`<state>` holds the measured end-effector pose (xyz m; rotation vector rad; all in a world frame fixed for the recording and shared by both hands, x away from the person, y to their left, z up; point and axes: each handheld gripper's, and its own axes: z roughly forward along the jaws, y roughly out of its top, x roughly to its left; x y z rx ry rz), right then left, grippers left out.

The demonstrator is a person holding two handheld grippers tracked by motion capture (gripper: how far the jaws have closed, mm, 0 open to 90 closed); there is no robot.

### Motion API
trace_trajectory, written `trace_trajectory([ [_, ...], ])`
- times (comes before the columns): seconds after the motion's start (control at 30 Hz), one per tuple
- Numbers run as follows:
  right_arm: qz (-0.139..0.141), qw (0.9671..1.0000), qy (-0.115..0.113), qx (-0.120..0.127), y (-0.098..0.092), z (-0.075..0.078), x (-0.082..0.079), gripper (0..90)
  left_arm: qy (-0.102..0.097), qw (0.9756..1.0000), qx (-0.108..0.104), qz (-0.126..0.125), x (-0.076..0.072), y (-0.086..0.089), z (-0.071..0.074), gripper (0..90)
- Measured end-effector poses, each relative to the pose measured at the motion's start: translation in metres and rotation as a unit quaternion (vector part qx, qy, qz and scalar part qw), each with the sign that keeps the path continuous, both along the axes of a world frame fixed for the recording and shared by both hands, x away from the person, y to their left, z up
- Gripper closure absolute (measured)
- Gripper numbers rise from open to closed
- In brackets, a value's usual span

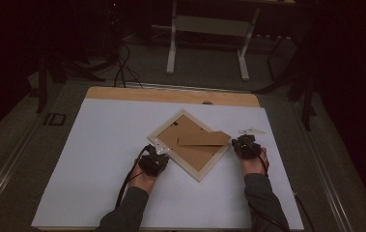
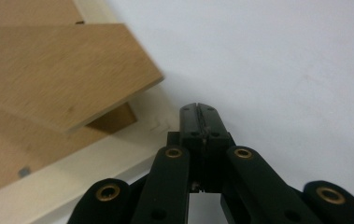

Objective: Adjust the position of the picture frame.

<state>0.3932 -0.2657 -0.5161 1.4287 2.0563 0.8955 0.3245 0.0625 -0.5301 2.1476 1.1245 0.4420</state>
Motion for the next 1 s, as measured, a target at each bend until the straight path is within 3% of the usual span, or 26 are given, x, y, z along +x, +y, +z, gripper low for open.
trace_trajectory([
  [0.13, -0.005, 1.0000, 0.003, -0.005, 0.001, -0.001, 0.005, 90.0, 0.000, 1.0000, -0.001, 0.001, 0.000, 0.000, 0.000, 90.0],
  [0.4, -0.010, 0.9997, 0.021, 0.008, -0.003, -0.005, 0.014, 90.0, 0.005, 1.0000, 0.000, -0.001, 0.002, -0.002, -0.001, 90.0],
  [0.57, -0.005, 0.9994, 0.034, -0.006, -0.002, -0.008, 0.017, 90.0, 0.006, 0.9998, 0.016, -0.008, 0.005, -0.009, 0.001, 90.0],
  [0.8, -0.002, 0.9993, 0.036, 0.005, -0.003, -0.007, 0.023, 90.0, 0.009, 0.9999, 0.011, -0.008, 0.006, -0.008, 0.001, 90.0],
  [1.0, 0.006, 0.9991, 0.042, -0.002, -0.002, -0.009, 0.023, 90.0, 0.013, 0.9999, 0.003, -0.006, 0.007, -0.007, 0.000, 90.0],
])
